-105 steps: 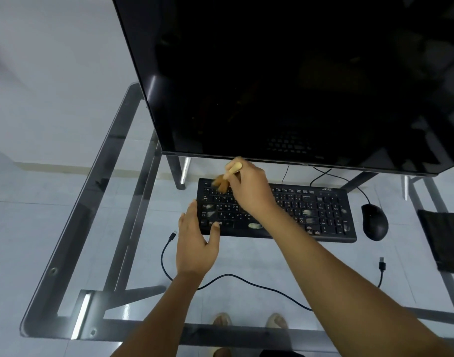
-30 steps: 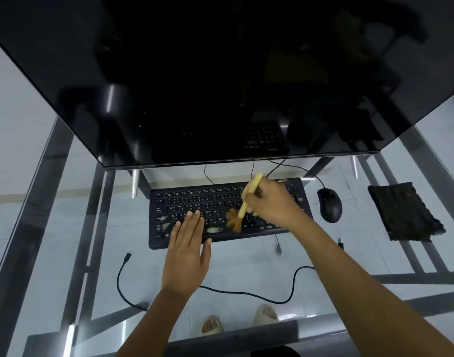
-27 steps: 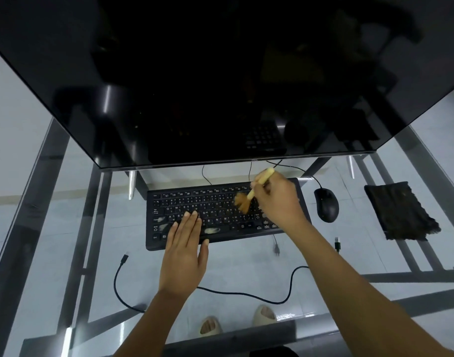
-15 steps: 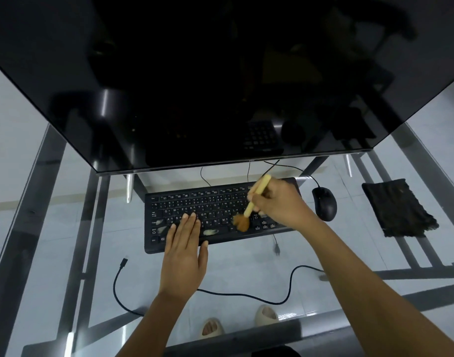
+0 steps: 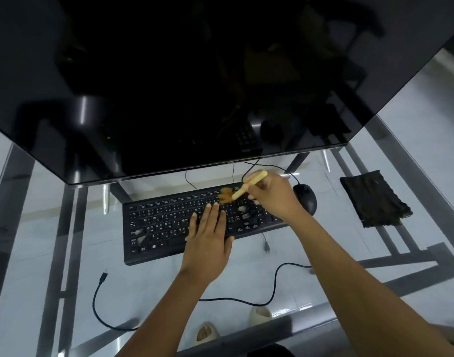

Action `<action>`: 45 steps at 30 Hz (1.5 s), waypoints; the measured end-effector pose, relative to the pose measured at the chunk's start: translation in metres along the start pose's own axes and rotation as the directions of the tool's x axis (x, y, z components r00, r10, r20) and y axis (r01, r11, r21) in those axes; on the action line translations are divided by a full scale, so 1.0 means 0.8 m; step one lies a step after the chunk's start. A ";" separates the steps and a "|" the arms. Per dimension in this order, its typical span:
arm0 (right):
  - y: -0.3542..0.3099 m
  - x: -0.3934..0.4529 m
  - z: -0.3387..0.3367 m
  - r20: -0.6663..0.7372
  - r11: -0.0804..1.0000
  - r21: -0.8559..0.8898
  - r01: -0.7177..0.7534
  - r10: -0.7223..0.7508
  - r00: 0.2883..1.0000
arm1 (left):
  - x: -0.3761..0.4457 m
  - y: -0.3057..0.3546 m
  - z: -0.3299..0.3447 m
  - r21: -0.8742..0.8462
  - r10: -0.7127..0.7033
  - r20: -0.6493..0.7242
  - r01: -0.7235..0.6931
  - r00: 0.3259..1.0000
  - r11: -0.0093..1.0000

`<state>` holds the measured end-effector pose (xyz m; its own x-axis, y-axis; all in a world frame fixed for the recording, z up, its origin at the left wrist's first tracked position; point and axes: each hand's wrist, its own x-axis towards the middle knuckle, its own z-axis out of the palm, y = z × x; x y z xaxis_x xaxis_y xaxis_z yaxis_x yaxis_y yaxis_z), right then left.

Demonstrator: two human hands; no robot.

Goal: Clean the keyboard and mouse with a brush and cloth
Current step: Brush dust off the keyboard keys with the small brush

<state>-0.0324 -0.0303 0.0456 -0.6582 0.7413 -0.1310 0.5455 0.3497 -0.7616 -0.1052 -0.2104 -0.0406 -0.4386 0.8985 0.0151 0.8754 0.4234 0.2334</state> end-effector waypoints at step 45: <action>-0.012 0.013 -0.020 -0.267 0.981 -0.126 0.147 -0.176 0.947 | -0.036 -0.048 -0.022 -0.167 -0.259 -0.202 0.227 0.944 0.959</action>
<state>-0.0359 -0.0163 0.0616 -0.5812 0.7937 0.1793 0.5040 0.5242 -0.6864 -0.1298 -0.2546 -0.0333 -0.6822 0.7155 0.1505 0.7061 0.5913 0.3896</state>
